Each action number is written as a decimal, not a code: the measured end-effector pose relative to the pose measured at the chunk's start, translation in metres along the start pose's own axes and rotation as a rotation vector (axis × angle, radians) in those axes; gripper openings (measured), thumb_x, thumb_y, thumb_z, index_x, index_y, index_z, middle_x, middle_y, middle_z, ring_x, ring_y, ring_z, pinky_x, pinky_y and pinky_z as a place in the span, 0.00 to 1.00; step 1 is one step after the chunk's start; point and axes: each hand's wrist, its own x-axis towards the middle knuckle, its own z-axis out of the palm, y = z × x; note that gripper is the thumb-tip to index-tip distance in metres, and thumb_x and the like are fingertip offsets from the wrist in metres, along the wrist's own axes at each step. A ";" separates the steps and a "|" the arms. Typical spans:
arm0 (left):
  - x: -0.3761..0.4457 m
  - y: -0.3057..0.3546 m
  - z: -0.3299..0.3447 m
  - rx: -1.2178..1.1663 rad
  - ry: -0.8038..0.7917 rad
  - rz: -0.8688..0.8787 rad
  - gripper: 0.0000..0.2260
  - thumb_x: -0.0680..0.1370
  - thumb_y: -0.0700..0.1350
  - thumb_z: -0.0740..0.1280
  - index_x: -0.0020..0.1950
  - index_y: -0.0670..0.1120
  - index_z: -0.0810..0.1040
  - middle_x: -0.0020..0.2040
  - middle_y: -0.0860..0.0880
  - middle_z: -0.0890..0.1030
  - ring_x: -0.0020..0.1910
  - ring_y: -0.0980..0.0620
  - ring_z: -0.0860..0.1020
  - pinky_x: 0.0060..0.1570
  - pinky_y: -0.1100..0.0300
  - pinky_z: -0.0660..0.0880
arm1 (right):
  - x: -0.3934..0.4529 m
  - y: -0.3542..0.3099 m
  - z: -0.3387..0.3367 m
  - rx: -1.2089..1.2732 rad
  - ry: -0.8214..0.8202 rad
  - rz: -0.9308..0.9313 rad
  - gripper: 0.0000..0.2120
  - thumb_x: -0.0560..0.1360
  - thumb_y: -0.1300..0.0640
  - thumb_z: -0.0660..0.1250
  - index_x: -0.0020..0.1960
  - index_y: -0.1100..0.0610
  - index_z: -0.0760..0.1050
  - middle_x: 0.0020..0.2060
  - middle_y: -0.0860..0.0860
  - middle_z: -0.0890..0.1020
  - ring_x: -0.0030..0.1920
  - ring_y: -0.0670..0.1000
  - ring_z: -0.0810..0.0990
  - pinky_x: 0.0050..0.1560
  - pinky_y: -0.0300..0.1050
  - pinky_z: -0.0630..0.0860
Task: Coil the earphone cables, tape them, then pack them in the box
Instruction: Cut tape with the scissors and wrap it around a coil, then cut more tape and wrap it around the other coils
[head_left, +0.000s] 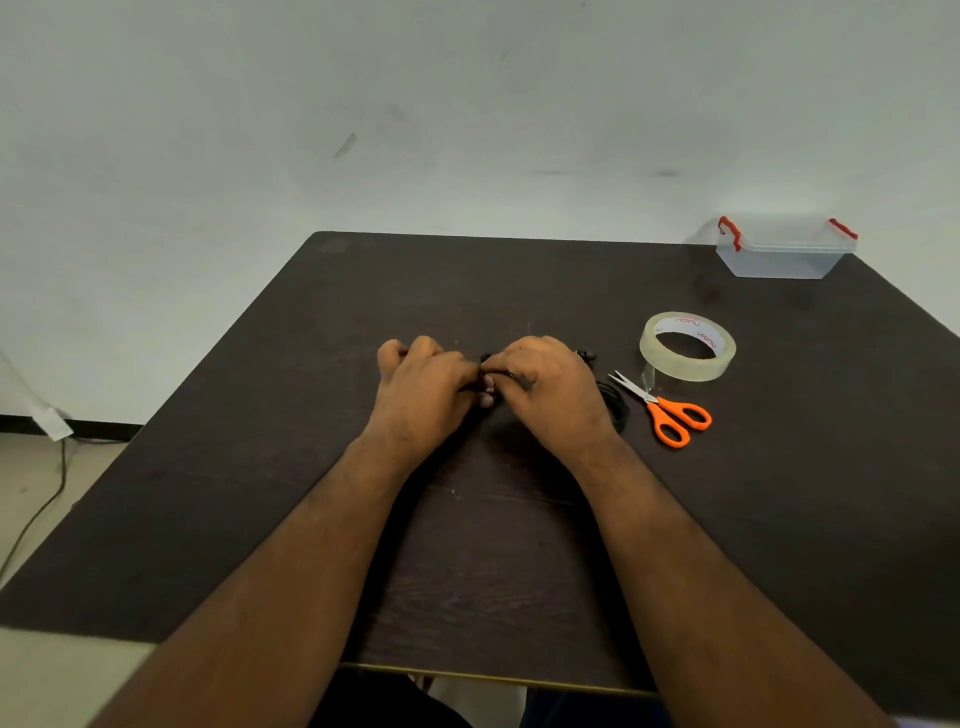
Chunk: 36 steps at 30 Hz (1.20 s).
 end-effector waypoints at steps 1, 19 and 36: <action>-0.001 -0.001 0.001 0.004 -0.012 0.011 0.08 0.77 0.59 0.64 0.46 0.58 0.80 0.43 0.61 0.77 0.51 0.55 0.69 0.46 0.56 0.50 | -0.001 -0.002 -0.003 0.010 0.022 -0.007 0.05 0.71 0.63 0.72 0.47 0.58 0.84 0.41 0.51 0.84 0.44 0.52 0.81 0.48 0.48 0.76; 0.083 0.127 0.025 -0.363 -0.239 -0.215 0.14 0.73 0.63 0.65 0.55 0.61 0.80 0.70 0.52 0.68 0.68 0.45 0.62 0.57 0.48 0.57 | -0.041 0.134 -0.109 -0.293 -0.206 0.478 0.16 0.74 0.51 0.70 0.61 0.50 0.79 0.61 0.50 0.80 0.65 0.54 0.72 0.64 0.57 0.69; 0.114 0.130 0.037 -0.886 -0.304 -0.311 0.07 0.68 0.51 0.78 0.38 0.49 0.83 0.36 0.54 0.84 0.47 0.51 0.82 0.62 0.42 0.69 | -0.039 0.142 -0.106 -0.430 0.068 0.377 0.12 0.74 0.53 0.70 0.58 0.50 0.80 0.50 0.48 0.84 0.58 0.54 0.76 0.55 0.54 0.64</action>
